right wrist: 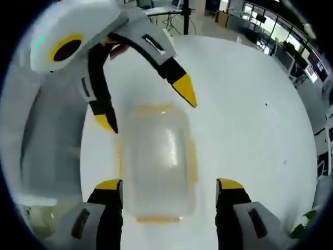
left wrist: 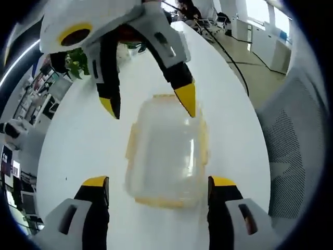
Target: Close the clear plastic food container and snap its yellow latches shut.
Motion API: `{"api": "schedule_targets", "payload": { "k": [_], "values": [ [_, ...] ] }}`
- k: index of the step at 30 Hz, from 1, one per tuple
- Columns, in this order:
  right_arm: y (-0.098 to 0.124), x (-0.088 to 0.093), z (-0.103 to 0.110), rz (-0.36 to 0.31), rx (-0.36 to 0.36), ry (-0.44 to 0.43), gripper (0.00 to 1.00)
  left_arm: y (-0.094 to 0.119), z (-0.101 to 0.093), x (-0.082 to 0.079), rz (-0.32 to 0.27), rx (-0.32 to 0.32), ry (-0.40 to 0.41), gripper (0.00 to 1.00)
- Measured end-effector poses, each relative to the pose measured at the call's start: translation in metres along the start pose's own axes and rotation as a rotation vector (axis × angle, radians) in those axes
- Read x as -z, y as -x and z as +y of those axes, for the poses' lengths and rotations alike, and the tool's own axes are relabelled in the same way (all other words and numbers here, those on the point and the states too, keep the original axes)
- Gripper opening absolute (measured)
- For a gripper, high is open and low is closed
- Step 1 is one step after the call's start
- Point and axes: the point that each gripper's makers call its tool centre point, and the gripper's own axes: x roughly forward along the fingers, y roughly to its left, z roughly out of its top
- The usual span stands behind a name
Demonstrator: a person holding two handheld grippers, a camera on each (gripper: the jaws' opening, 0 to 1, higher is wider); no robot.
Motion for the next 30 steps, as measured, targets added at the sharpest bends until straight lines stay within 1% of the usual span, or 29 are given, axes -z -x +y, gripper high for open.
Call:
{"api": "schedule_targets", "payload": {
  "k": [4,7,10,14,16,18,22,24,27,30],
  "values": [
    [-0.002,0.003,0.003,0.001,0.021,0.007,0.78,-0.005,0.003,0.004,0.007,0.014,0.007,0.85],
    [-0.006,0.006,0.008,0.011,0.028,0.022,0.81,-0.011,0.003,0.01,0.035,0.029,0.01,0.91],
    [-0.009,0.01,0.012,0.012,0.036,0.026,0.83,-0.016,0.002,0.015,0.057,0.046,0.018,0.95],
    [-0.013,0.016,0.015,0.021,0.055,0.034,0.85,-0.021,-0.002,0.013,0.061,0.057,0.018,0.97],
    [-0.015,0.018,0.015,0.025,0.063,0.038,0.86,-0.025,-0.004,0.014,0.076,0.068,0.003,0.97],
    [-0.018,0.021,0.016,0.031,0.063,0.038,0.87,-0.029,-0.004,0.016,0.095,0.072,-0.033,0.97],
    [-0.025,0.025,0.017,0.034,0.076,0.046,0.9,-0.036,-0.006,0.015,0.099,0.085,-0.033,0.97],
    [-0.027,0.027,0.017,0.039,0.076,0.046,0.9,-0.039,-0.01,0.016,0.107,0.095,-0.052,0.97],
    [-0.029,0.03,0.016,0.044,0.079,0.04,0.89,-0.044,-0.014,0.016,0.11,0.11,-0.06,0.97],
    [-0.032,0.034,0.017,0.06,0.081,0.052,0.87,-0.048,-0.017,0.018,0.122,0.123,-0.061,0.94]
  ]
}}
